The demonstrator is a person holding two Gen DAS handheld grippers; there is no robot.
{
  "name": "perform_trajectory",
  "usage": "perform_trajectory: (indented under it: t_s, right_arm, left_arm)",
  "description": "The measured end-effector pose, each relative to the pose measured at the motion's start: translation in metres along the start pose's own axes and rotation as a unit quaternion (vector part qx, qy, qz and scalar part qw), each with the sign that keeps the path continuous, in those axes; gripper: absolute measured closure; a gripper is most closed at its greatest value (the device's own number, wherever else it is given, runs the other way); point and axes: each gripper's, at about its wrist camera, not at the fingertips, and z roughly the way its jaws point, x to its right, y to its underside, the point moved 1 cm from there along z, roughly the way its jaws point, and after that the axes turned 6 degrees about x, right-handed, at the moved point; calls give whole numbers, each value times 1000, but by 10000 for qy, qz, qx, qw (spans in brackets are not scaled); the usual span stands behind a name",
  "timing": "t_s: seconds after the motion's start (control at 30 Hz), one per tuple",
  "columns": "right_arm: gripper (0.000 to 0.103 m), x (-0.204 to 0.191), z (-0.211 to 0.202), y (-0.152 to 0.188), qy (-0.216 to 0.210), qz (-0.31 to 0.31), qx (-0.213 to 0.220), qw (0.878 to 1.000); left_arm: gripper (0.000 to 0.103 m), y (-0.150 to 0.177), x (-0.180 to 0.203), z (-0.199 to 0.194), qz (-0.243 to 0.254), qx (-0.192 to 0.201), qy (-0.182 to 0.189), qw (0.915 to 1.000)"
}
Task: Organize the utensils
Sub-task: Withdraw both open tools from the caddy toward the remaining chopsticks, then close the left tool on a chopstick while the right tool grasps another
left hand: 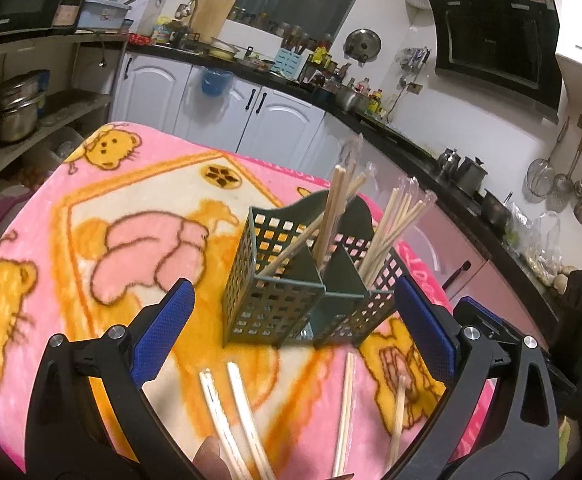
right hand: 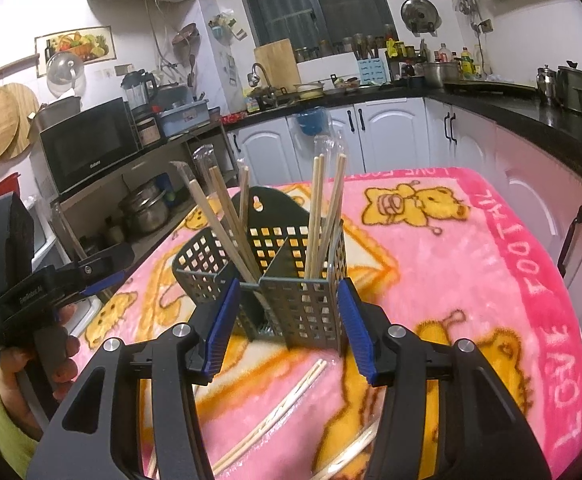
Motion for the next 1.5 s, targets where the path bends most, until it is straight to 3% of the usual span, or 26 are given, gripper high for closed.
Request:
perform_trajectory:
  t_s: [0.67,1.2,1.5]
  right_arm:
    - [54,-3,10,29,-8,-70,-453,9989]
    - [37,-8,31,48,-49,-39,-867,9962]
    - [36,-8,43,59,-43,-23,-1126,9936]
  left_arm:
    - [11,35,-4,7,145,-437,-195,9987]
    - [11,59,-22,16,90,-779,-494,9957]
    - [11,65,-35,21,18,-917,-683,9934]
